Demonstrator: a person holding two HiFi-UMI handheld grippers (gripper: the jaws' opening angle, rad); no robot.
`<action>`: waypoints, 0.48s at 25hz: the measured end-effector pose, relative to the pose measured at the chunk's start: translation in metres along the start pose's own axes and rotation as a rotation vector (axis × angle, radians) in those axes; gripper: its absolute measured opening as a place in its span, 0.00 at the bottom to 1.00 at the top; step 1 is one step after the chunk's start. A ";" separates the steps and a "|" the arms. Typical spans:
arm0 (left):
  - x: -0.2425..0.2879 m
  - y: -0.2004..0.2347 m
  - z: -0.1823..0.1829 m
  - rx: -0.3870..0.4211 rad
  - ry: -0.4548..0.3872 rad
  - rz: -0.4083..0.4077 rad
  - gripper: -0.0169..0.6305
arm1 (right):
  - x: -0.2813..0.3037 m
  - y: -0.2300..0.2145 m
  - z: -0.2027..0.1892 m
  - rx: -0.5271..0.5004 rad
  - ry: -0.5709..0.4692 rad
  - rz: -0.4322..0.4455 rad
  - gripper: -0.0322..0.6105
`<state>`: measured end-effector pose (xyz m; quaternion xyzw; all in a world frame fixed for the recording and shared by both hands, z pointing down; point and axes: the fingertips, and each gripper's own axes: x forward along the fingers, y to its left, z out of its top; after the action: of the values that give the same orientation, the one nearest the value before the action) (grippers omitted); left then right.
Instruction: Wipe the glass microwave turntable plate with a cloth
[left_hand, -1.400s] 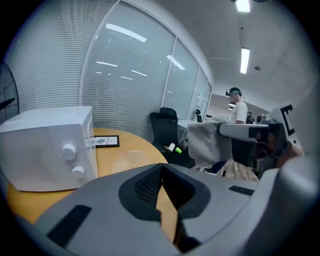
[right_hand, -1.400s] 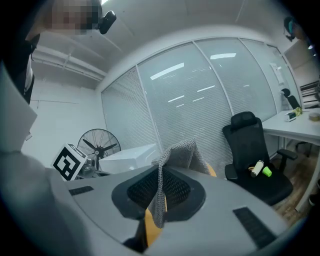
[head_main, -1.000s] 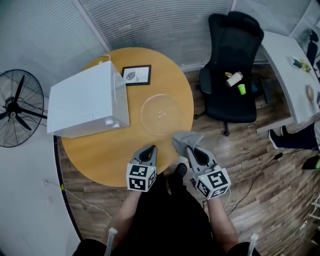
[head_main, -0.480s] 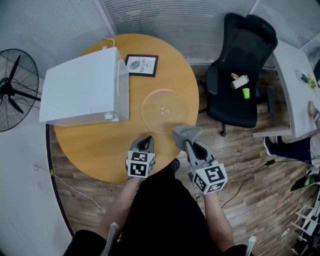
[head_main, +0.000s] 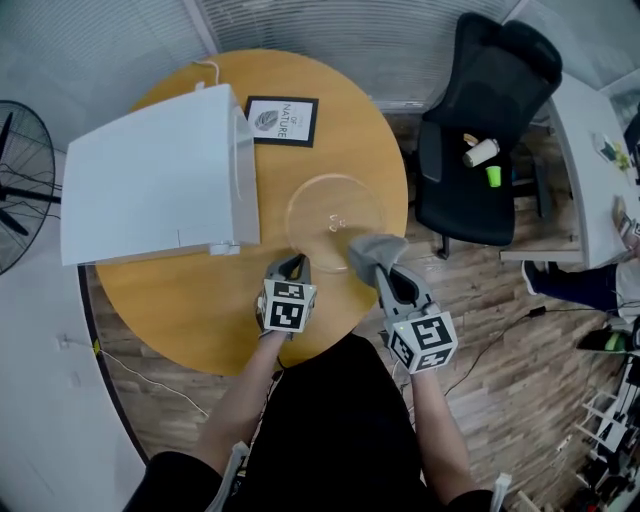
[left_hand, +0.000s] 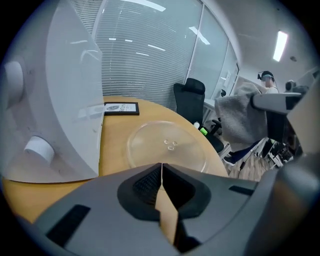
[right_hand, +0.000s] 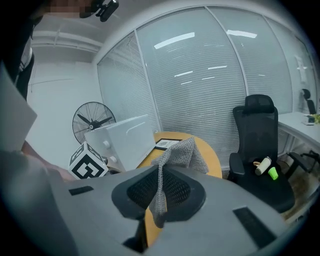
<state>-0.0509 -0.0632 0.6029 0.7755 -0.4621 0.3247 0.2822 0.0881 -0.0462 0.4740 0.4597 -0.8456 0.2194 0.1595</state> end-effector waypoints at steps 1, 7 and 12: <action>0.006 0.002 0.001 0.008 0.003 -0.006 0.02 | 0.005 -0.003 -0.002 -0.006 0.009 -0.009 0.08; 0.029 0.009 -0.008 0.062 0.044 -0.032 0.10 | 0.032 -0.010 -0.012 -0.031 0.060 -0.045 0.08; 0.037 0.004 -0.013 0.139 0.068 -0.033 0.14 | 0.042 -0.018 -0.017 -0.023 0.077 -0.051 0.08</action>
<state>-0.0439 -0.0755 0.6399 0.7893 -0.4155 0.3777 0.2486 0.0823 -0.0762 0.5121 0.4706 -0.8292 0.2231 0.2029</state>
